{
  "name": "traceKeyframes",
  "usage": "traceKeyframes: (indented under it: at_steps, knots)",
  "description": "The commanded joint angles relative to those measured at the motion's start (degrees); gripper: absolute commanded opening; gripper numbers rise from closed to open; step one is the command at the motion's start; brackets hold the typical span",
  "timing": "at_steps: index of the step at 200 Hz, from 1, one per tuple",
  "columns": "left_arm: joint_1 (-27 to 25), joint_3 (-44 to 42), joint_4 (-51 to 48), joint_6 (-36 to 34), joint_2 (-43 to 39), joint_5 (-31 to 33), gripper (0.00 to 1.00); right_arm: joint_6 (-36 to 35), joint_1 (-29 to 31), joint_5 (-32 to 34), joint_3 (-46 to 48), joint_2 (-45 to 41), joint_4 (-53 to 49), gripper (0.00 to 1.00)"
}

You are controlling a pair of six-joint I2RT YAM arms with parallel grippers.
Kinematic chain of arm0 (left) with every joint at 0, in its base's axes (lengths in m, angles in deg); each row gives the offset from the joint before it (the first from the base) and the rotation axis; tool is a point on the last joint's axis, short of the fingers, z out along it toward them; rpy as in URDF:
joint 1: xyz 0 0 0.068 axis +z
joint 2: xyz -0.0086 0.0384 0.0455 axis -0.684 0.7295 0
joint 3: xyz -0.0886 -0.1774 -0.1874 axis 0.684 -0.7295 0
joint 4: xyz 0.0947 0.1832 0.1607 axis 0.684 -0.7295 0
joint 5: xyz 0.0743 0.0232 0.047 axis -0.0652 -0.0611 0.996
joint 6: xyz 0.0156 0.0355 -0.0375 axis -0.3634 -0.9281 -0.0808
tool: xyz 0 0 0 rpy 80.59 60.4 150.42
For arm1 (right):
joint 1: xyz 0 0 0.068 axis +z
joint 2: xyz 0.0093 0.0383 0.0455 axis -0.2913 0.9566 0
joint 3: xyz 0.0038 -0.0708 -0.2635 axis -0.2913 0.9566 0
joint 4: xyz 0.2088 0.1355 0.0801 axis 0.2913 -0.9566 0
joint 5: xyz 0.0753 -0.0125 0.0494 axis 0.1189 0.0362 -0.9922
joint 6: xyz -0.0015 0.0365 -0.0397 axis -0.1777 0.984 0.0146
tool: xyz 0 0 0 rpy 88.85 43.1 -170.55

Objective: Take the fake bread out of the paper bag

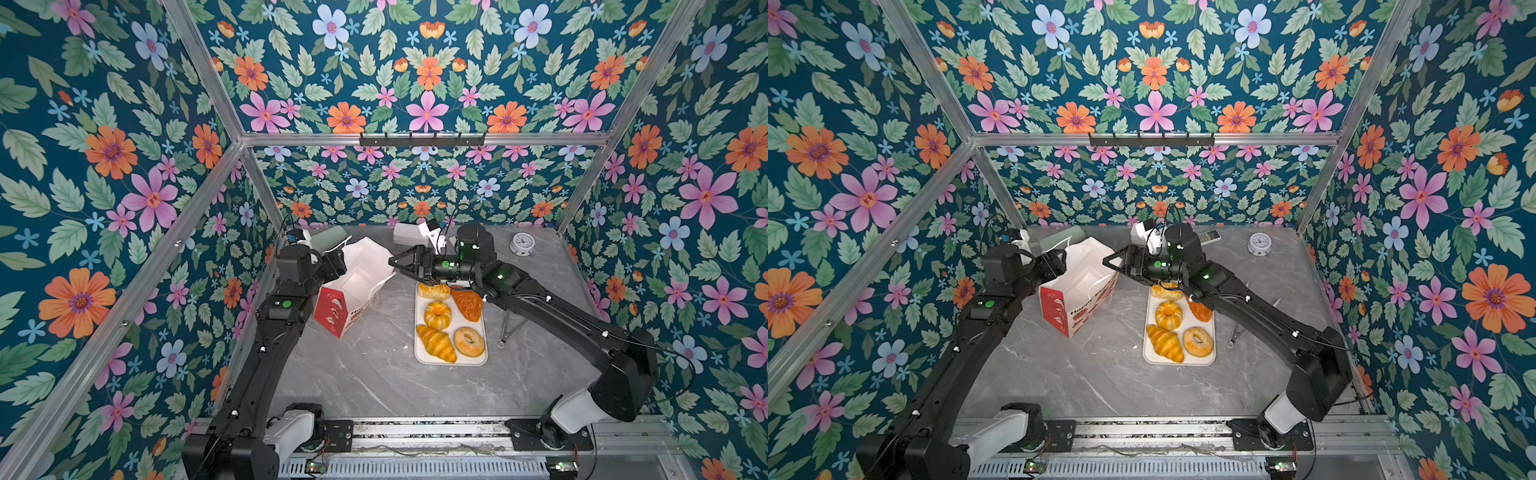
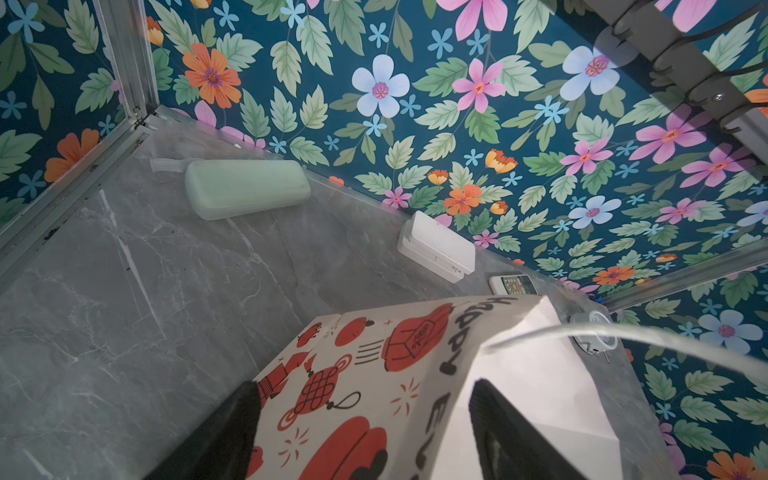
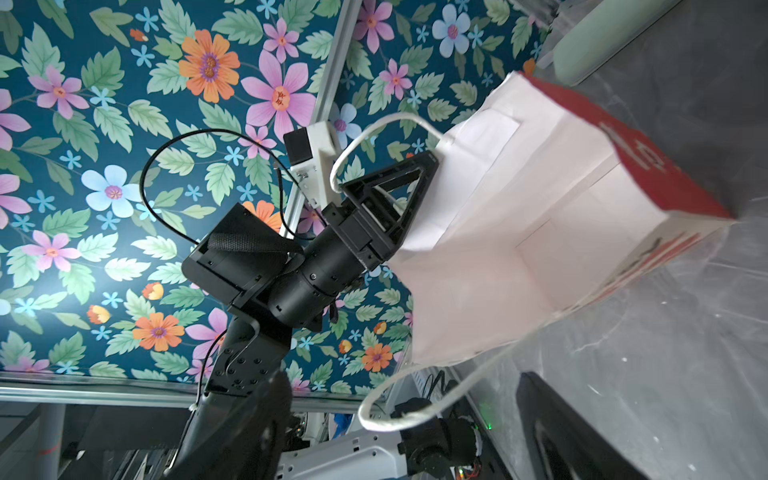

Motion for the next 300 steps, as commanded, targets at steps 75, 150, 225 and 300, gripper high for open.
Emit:
traceKeyframes:
  at_steps: [75,150,225,300]
  knots:
    - [0.41,-0.07,2.27,0.33,0.01,-0.86,0.82,1.61,0.86,-7.64,-2.04,1.68,-2.66,0.80]
    - [0.59,-0.24,2.57,0.48,-0.03,-1.36,0.82,1.18,0.83,-7.76,-1.24,2.81,-3.37,0.67]
    - [0.65,-0.92,2.99,0.75,-0.41,-1.83,0.82,2.33,0.82,-7.46,-2.66,4.88,-2.64,0.35]
    - [0.68,-0.27,3.33,1.01,-0.63,-4.46,0.82,-1.15,0.69,-4.63,-5.53,4.87,-7.52,0.04]
